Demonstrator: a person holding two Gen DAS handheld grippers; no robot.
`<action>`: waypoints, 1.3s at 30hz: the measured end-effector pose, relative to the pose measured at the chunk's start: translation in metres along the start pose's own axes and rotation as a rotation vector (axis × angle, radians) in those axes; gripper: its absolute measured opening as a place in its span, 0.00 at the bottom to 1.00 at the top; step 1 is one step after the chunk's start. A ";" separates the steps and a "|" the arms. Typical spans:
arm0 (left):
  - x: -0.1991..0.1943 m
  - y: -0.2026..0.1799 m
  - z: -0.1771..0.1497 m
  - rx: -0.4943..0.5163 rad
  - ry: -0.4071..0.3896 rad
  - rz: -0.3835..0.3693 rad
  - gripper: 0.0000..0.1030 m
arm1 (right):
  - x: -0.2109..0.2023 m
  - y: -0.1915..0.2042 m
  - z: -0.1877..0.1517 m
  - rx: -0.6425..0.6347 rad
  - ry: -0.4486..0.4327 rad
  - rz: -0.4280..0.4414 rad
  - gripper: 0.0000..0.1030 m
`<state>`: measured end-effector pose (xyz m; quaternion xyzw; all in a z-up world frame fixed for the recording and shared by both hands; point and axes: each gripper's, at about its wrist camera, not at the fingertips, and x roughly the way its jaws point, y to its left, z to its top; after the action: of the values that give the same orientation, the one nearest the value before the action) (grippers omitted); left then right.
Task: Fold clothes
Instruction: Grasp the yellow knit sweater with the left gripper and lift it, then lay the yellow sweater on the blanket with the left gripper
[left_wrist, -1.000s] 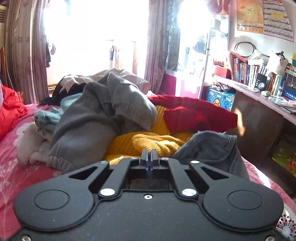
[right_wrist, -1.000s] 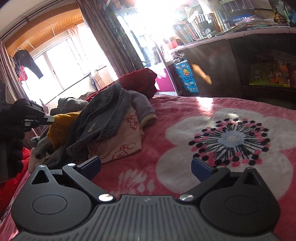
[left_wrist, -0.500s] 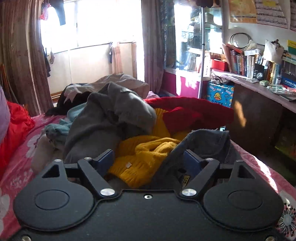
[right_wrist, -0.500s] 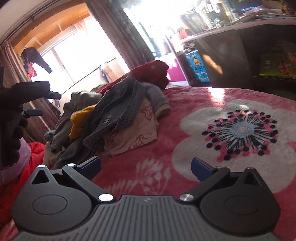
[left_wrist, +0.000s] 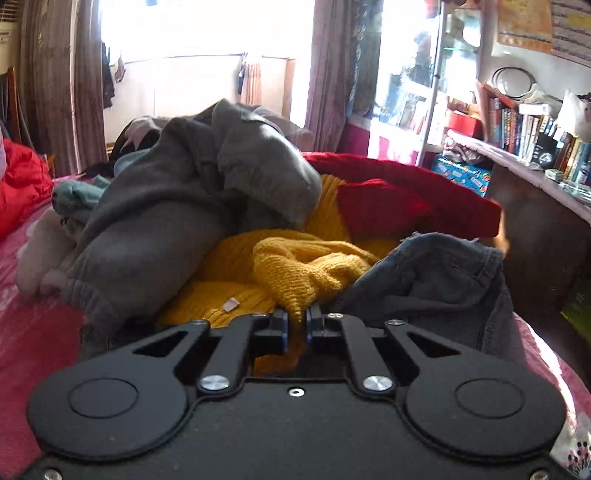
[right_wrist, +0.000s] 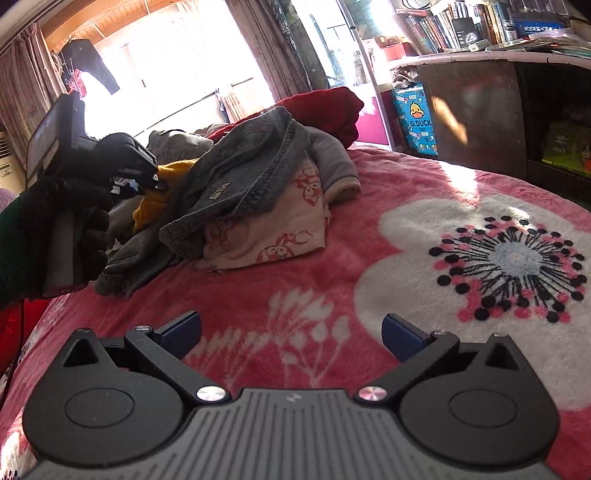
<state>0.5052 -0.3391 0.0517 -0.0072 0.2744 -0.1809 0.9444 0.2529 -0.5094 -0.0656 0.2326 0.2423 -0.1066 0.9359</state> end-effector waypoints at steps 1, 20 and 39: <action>-0.010 0.001 0.001 -0.004 -0.017 -0.019 0.04 | -0.002 0.001 0.000 -0.005 -0.001 0.000 1.00; -0.267 0.038 0.105 0.085 -0.344 -0.058 0.04 | -0.030 0.015 0.007 -0.077 -0.025 0.014 1.00; -0.451 0.165 -0.068 -0.084 -0.134 0.132 0.04 | -0.092 0.121 -0.050 -0.315 0.012 0.286 1.00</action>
<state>0.1717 -0.0229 0.2078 -0.0408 0.2180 -0.1058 0.9693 0.1915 -0.3723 -0.0122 0.1161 0.2259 0.0681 0.9648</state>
